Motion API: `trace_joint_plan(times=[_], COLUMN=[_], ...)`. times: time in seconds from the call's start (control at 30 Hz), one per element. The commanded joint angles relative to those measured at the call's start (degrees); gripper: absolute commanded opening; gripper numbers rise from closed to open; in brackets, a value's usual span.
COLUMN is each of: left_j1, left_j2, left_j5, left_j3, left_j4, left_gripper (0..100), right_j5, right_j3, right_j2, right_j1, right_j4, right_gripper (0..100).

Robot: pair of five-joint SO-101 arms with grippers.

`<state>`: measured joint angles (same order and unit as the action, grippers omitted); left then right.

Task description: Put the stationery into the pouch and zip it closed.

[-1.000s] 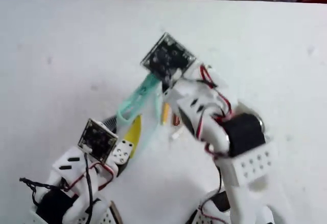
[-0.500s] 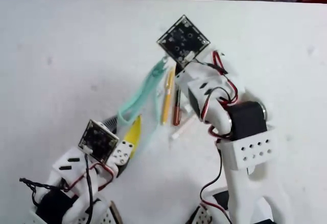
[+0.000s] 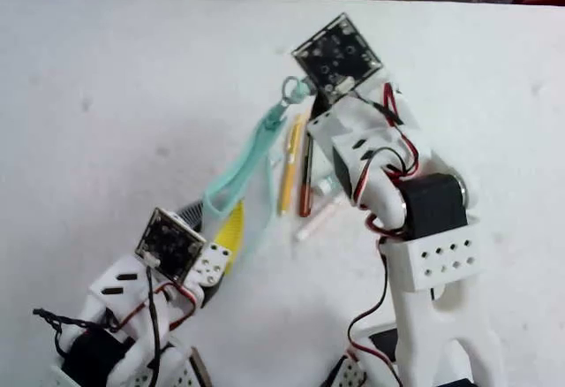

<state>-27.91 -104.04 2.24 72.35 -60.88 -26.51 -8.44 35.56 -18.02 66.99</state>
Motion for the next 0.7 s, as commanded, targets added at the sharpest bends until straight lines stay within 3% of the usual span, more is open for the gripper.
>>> trace_joint_plan(times=[0.0,0.2,0.57,0.67], left_j1=[0.04,8.40,25.27,25.45], left_j2=[-0.48,-0.48,-0.48,-0.48], left_j5=[0.00,-0.09,-0.26,-6.24], left_j3=[-3.43,-8.62,-11.08,-5.63], left_j4=[-0.18,-0.97,-1.93,3.34], left_gripper=[2,2,2,2], right_j5=[0.97,1.05,1.32,2.99], right_j3=[0.88,0.97,0.62,0.88], right_j2=[0.75,4.09,9.71,6.64], right_j1=[-1.45,-1.10,0.31,2.51], right_j4=[0.66,2.24,8.57,9.71], right_gripper=[37.0,30.2,29.8,29.8])
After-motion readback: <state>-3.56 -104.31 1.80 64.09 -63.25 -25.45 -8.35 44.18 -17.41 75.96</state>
